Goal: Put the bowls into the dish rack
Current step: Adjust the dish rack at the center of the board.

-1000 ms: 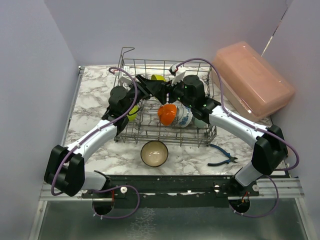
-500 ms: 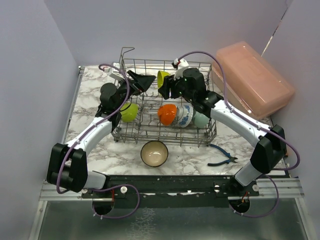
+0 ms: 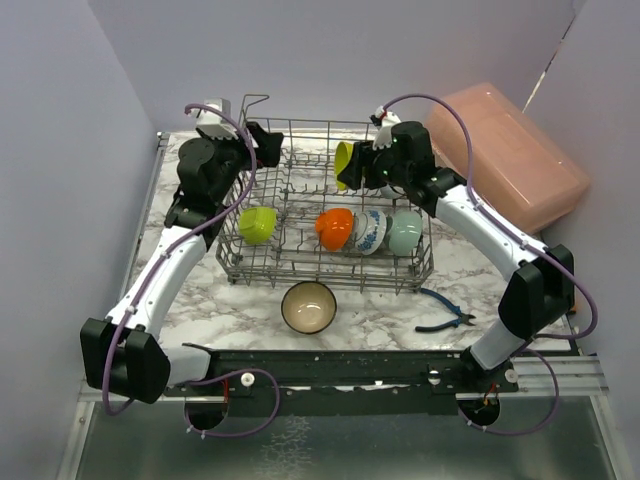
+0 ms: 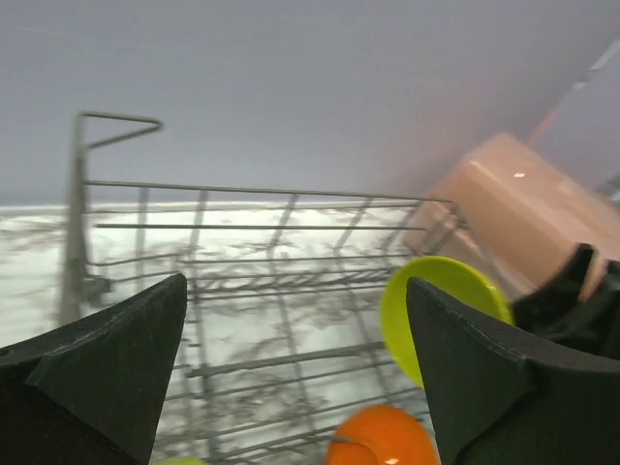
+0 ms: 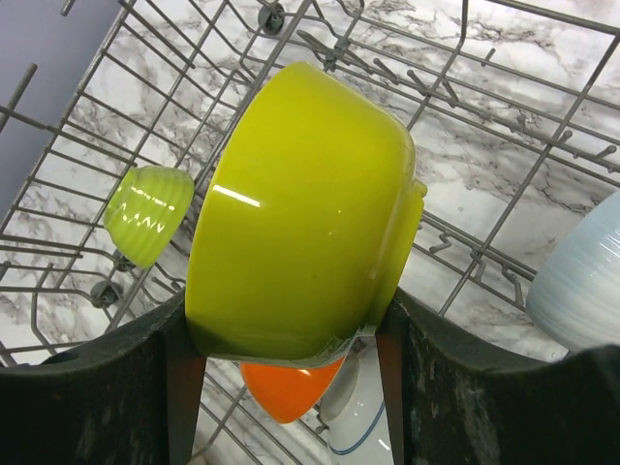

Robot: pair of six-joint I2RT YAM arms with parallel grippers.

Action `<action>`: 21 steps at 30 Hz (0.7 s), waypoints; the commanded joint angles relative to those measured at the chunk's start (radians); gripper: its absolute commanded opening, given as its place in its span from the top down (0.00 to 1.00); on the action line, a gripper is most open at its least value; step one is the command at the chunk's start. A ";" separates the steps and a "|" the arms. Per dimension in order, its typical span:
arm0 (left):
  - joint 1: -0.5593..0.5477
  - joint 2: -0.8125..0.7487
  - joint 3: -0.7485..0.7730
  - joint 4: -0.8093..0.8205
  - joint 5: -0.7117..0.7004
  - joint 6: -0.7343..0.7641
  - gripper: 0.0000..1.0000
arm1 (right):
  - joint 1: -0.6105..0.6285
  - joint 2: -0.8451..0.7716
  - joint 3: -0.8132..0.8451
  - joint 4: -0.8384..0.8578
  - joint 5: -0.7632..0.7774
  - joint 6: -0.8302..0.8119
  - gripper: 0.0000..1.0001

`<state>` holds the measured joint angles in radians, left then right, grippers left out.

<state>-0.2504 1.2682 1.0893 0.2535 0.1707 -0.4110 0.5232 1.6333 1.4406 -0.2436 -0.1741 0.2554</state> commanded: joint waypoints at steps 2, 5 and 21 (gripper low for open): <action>0.013 0.036 0.105 -0.347 -0.340 0.302 0.07 | -0.029 -0.003 0.036 -0.030 -0.104 0.030 1.00; 0.035 0.103 0.178 -0.468 -0.420 0.350 0.11 | -0.031 -0.013 0.029 -0.033 -0.078 0.028 1.00; 0.068 0.244 0.286 -0.632 -0.291 0.323 0.77 | -0.032 -0.048 0.058 -0.145 0.100 -0.044 1.00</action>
<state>-0.1848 1.4910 1.3247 -0.3138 -0.1570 -0.0738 0.4911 1.6291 1.4635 -0.3565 -0.1467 0.2432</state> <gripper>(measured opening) 0.352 0.618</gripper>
